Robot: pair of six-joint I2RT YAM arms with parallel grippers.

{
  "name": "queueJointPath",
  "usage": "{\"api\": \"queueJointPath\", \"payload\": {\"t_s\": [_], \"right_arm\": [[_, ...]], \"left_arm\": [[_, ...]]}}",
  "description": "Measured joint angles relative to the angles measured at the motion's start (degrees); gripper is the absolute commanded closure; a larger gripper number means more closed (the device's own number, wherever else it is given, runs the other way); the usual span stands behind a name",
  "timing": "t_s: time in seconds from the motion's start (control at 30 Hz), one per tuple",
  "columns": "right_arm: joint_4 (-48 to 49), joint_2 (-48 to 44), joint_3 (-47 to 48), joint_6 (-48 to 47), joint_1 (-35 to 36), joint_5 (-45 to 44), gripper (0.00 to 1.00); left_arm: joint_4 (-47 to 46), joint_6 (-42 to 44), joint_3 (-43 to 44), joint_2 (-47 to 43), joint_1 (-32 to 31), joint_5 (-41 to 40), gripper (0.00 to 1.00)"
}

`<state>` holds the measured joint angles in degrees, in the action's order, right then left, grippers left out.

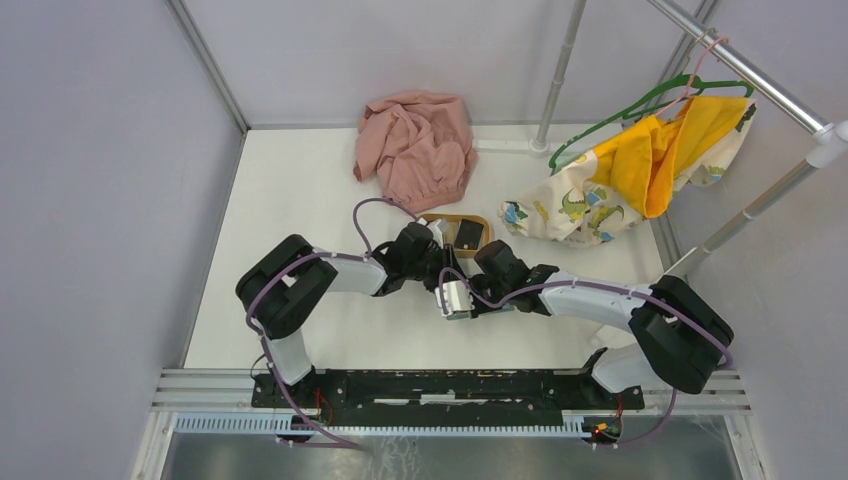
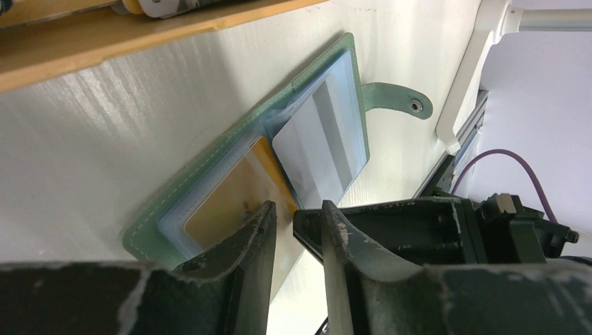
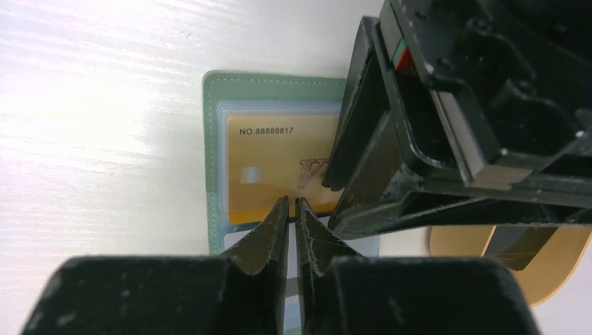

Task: Put the credit cards into the card holder
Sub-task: Insert the credit card into the card holder.

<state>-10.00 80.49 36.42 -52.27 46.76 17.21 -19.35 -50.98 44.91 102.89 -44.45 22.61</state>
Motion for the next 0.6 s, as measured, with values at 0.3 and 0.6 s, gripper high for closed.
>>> {"api": "queueJointPath", "payload": {"t_s": [0.3,0.6], "right_arm": [[0.07,0.98,0.35,-0.31,0.0,-4.04,0.88],[-0.15,1.01,0.35,-0.7,-0.44,-6.49,0.88]], "left_arm": [[0.0,0.83,-0.63,-0.22,0.02,-0.52,0.71],[0.0,1.38,-0.74,-0.22,0.09,-0.59,0.73]]}}
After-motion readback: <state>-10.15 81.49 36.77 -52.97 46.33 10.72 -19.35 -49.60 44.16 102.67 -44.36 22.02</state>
